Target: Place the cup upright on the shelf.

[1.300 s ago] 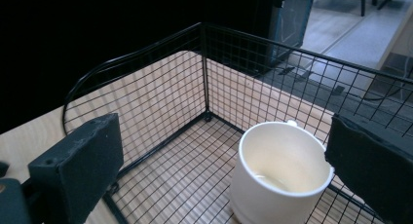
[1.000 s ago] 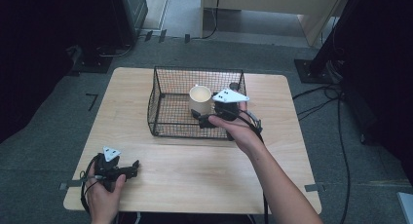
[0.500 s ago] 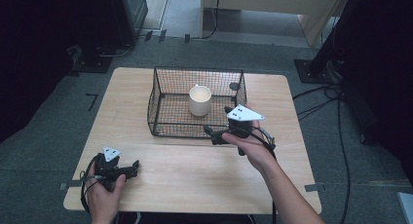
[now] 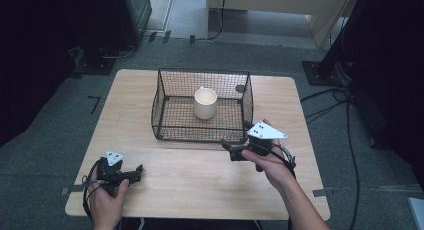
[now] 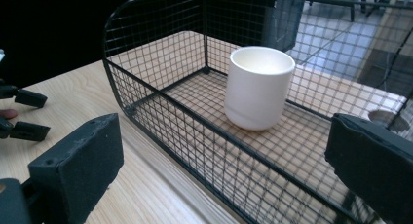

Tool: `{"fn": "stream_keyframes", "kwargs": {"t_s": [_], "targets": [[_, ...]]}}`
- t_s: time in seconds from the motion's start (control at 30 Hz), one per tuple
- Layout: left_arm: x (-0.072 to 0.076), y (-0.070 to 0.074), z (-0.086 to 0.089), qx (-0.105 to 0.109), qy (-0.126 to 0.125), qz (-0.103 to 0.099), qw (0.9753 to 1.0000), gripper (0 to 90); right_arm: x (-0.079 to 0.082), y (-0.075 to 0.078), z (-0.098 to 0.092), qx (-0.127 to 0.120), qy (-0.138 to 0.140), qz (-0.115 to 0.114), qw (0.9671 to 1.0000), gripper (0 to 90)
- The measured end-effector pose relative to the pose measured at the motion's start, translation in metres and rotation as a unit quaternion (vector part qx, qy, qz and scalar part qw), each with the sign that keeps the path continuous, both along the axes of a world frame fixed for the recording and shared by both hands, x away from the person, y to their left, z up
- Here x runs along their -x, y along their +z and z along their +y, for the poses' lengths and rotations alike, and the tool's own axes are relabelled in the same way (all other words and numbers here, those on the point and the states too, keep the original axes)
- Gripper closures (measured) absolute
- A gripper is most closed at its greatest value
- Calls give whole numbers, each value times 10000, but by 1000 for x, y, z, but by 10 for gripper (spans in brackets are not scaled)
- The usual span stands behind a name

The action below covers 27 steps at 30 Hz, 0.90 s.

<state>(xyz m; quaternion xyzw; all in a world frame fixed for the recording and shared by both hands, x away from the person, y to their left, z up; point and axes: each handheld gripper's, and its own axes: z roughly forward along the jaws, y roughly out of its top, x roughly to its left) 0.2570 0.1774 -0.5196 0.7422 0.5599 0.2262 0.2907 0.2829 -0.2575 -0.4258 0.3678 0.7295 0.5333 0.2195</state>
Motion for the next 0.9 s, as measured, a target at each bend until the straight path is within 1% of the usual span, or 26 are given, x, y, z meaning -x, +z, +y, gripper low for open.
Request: {"fn": "stream_keyframes", "kwargs": {"t_s": [0.1, 0.13, 0.2, 0.27, 0.4, 0.43, 0.53, 0.57, 0.63, 0.73, 0.77, 0.8, 0.83, 0.9], "targets": [[0, 0, 0, -3, -1, 2, 10000, 0, 3, -3, -5, -18, -40, 21, 10000, 4], [0, 0, 0, -1, 0, 0, 10000, 0, 5, -6, -10, -41, -97, 41, 9999, 4], [0, 0, 0, -2, -1, 1, 10000, 0, 6, -6, -12, -53, -105, 48, 9999, 4], [0, 0, 0, 2, 1, -5, 10000, 0, 10, -9, -19, -85, -172, 67, 9998, 4], [0, 0, 0, 1, 0, -5, 10000, 0, 14, -11, -26, -128, -224, 102, 9996, 4], [0, 0, 0, 2, 0, -5, 10000, 0, 17, -14, -31, -142, -289, 124, 9994, 4], [0, 0, 0, 1, -1, -5, 10000, 0, 19, -17, -36, -163, -345, 135, 9992, 4], [0, 0, 0, 0, -2, -5, 10000, 0, 22, -21, -42, -171, -409, 164, 9989, 4], [0, 0, 0, 1, -1, -6, 10000, 0, 23, -22, -45, -177, -428, 165, 9988, 4], [0, 0, 0, 0, -1, -5, 10000, 0, 28, -30, -57, -186, -534, 235, 9981, 5], [0, 0, 0, 1, 0, -5, 10000, 0, 28, -30, -57, -186, -534, 235, 9981, 5], [0, 0, 0, 1, -1, -5, 10000, 0, 30, -33, -63, -187, -595, 263, 9977, 5], [0, 0, 0, 1, -1, -5, 10000, 0, 30, -33, -63, -187, -595, 263, 9977, 5], [0, 0, 0, -6, -7, 1, 10000, 0, 34, -38, -71, -189, -677, 313, 9970, 5]]}}
